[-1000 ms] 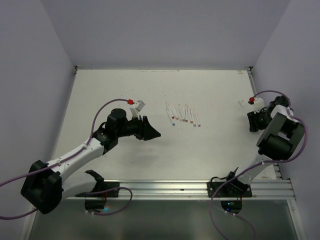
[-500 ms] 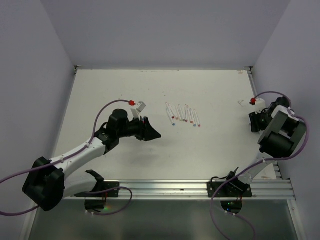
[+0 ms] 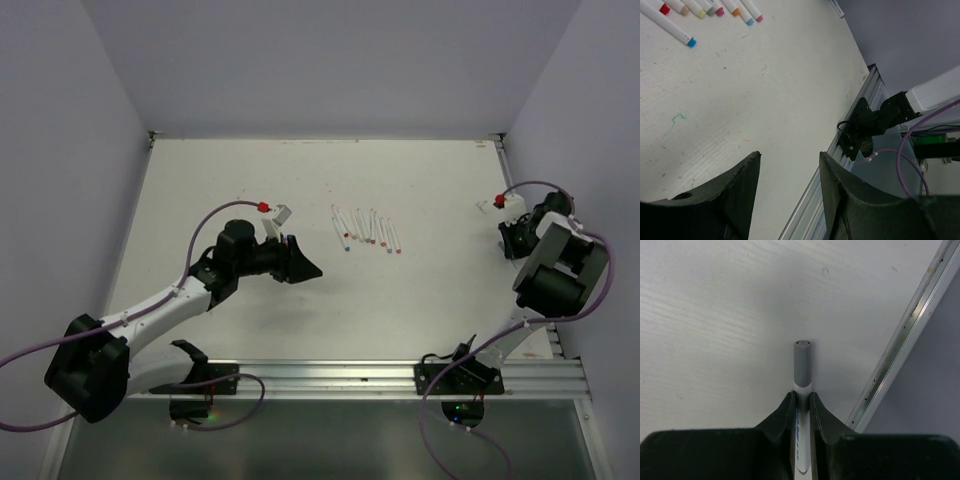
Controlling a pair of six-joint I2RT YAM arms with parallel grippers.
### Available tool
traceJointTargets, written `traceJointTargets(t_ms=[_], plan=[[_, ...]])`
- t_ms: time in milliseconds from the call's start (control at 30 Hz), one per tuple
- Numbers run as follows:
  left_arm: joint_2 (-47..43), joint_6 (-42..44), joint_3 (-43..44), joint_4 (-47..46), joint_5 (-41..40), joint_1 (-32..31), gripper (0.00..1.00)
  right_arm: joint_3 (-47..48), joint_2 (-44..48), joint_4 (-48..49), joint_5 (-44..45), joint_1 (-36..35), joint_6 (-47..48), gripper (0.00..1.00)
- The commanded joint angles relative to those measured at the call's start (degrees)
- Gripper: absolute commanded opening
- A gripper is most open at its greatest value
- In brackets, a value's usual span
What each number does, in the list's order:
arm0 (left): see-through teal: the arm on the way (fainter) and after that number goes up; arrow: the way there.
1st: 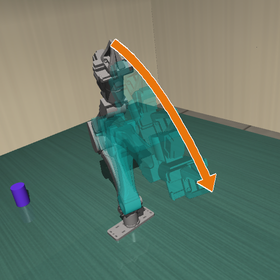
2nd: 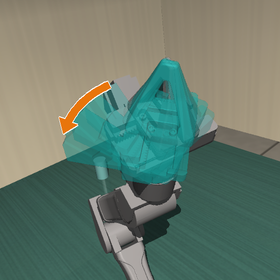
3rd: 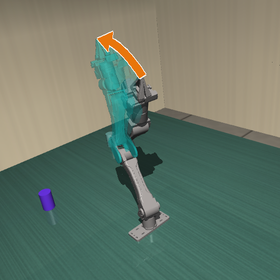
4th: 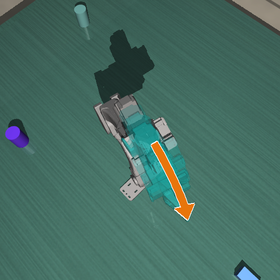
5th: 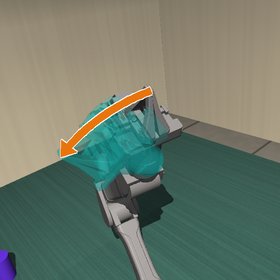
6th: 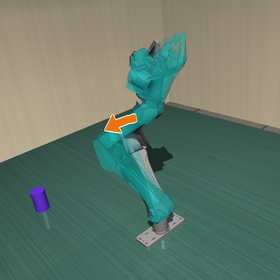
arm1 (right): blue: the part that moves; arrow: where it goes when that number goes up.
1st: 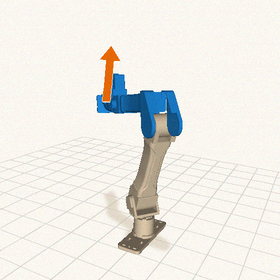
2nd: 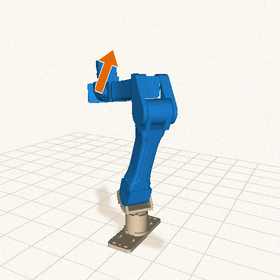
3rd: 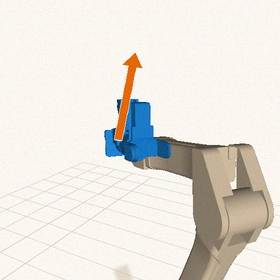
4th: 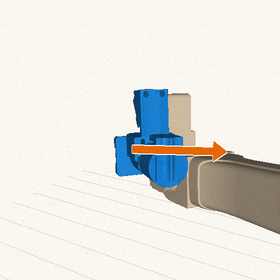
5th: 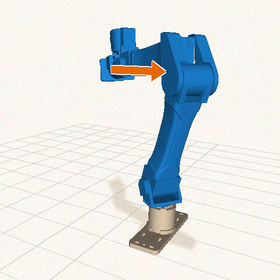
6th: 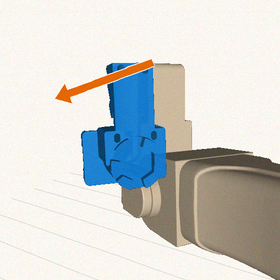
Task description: Open the pen caps
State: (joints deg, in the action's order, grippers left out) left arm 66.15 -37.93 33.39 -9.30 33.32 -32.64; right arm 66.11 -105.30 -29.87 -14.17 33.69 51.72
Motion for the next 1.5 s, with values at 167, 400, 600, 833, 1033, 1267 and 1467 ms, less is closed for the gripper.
traceJointTargets(t_ms=[167, 400, 600, 833, 1033, 1267, 1467], plan=[[-4.7, -0.3, -1.8, -0.6, 0.6, 0.9, 0.54, 1.5, -0.2, 6.1, 0.8, -15.5, -7.2, 0.0], [-8.3, -1.5, -2.4, 0.8, 2.5, 2.1, 0.54, 5.3, 7.1, 4.6, 7.5, -31.5, -20.4, 0.0], [-12.7, 1.1, -0.8, 6.5, 0.5, 3.8, 0.54, 0.4, 23.1, 4.7, 11.4, -36.5, -30.1, 0.0], [-11.5, 0.7, 3.0, 6.5, 3.0, 6.4, 0.54, -13.3, 39.3, 11.3, -4.1, -42.7, -54.7, 0.0], [-10.2, 0.1, 5.6, 4.4, 4.5, 6.9, 0.54, -18.3, 45.4, 16.7, -9.9, -51.3, -63.8, 0.0], [-4.4, -4.2, 5.5, -5.5, 8.5, 7.0, 0.54, -24.5, 49.0, 28.5, -17.4, -55.5, -73.6, 0.0], [0.5, -5.0, 6.3, -10.3, 9.3, 6.7, 0.52, -30.2, 46.1, 43.9, -23.2, -58.5, -83.5, 0.0]])
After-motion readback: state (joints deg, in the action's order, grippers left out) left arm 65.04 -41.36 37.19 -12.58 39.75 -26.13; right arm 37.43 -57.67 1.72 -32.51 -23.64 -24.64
